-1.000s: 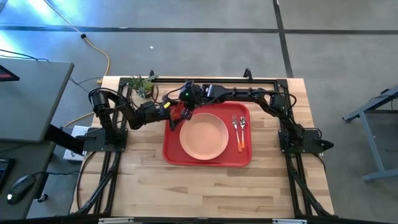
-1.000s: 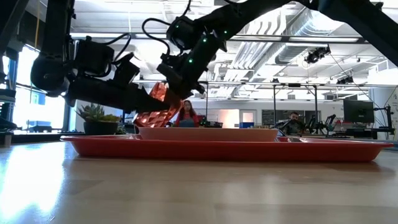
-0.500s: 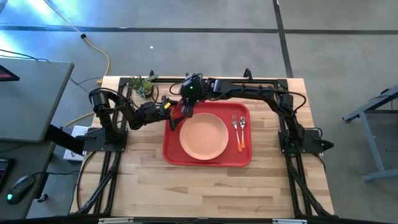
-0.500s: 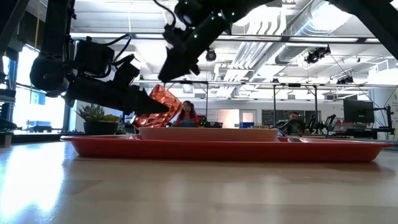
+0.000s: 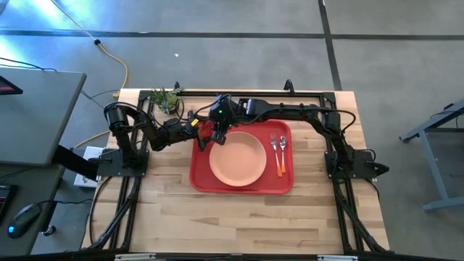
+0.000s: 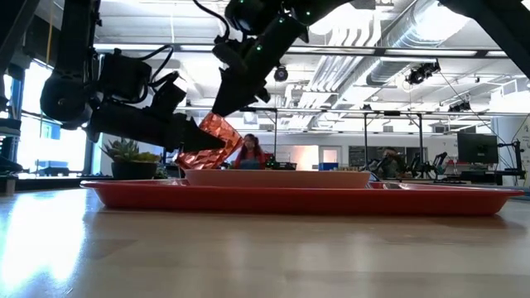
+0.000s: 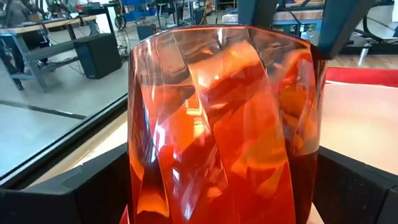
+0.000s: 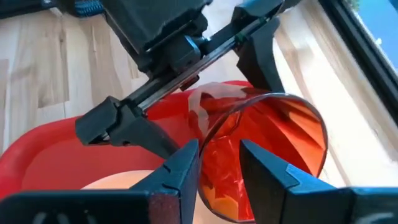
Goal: Pick and place plate/cup/fork/spoon on tray
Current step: Put the brown cup on the red tray
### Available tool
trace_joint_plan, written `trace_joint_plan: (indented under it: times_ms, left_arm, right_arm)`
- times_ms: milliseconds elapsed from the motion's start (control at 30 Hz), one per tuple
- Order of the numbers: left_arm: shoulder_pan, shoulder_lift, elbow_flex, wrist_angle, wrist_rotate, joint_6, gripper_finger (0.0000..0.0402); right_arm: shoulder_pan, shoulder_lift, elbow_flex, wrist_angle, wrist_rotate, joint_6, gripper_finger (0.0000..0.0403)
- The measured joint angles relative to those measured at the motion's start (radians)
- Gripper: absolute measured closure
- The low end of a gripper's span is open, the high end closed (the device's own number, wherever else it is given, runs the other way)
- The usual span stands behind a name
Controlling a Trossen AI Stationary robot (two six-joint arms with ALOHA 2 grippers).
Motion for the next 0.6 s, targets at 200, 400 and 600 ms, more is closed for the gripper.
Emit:
trace_joint_plan:
  times_ms: [200,400,600]
  left_arm:
    - [-0.001,0.000,0.000,0.016,0.006,0.000,0.0004]
    - [-0.001,0.000,0.001,0.032,0.005,-0.004,0.0004]
    - [-0.007,0.000,0.007,0.057,0.020,-0.055,0.0004]
  right_arm:
    - [0.002,0.004,0.000,0.002,-0.068,0.002,0.0295]
    - [0.002,0.004,0.000,0.005,-0.051,-0.002,0.0299]
    - [0.003,0.003,0.000,0.002,-0.073,-0.064,0.0387]
